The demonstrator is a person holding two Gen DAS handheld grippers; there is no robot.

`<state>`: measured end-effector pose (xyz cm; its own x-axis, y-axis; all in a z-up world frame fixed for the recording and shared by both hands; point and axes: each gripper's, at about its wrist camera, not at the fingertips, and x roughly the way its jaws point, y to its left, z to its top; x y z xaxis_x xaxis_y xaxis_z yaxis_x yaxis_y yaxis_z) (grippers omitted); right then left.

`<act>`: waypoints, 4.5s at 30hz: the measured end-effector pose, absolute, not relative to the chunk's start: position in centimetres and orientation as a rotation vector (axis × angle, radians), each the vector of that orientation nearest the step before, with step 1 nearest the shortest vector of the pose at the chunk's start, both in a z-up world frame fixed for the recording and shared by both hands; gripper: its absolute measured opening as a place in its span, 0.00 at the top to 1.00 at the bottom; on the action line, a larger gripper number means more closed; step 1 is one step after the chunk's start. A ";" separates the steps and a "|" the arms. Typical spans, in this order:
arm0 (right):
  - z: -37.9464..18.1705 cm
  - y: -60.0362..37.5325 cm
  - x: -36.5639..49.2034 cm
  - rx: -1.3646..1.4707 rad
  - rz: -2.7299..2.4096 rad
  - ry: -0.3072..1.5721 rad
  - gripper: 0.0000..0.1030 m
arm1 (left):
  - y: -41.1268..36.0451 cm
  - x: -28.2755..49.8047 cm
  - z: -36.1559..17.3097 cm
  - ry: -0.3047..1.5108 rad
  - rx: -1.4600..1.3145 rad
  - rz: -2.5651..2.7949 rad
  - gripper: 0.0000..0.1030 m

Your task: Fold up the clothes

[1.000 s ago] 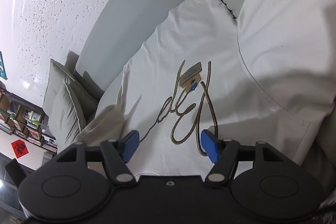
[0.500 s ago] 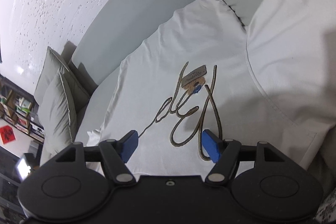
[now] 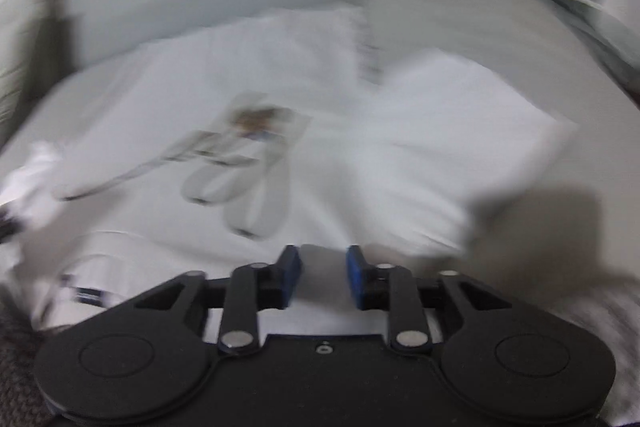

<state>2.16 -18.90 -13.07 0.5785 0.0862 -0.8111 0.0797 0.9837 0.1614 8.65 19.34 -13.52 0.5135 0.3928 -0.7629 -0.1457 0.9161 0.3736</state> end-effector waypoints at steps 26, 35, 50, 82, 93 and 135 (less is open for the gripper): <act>-10.5 -22.1 22.9 0.472 0.168 0.742 0.87 | 16.7 25.0 -11.0 0.789 -0.009 -0.029 0.81; -18.2 -13.5 24.5 0.033 0.568 0.847 0.95 | 17.2 30.2 -16.4 0.823 0.199 0.197 0.71; -17.4 -21.7 29.4 0.457 0.090 0.663 0.84 | 20.2 33.3 -14.3 0.687 -0.004 0.217 0.68; -21.8 -23.4 33.6 0.301 -0.154 0.636 1.00 | 21.9 41.5 -15.7 0.703 0.149 0.550 0.76; -11.2 -18.1 19.8 0.276 -0.029 0.495 0.89 | 16.7 26.5 -8.7 0.690 0.196 0.414 0.58; -14.9 -21.8 8.0 0.250 -0.157 0.890 1.00 | 17.7 10.9 -14.7 0.850 0.231 0.473 0.52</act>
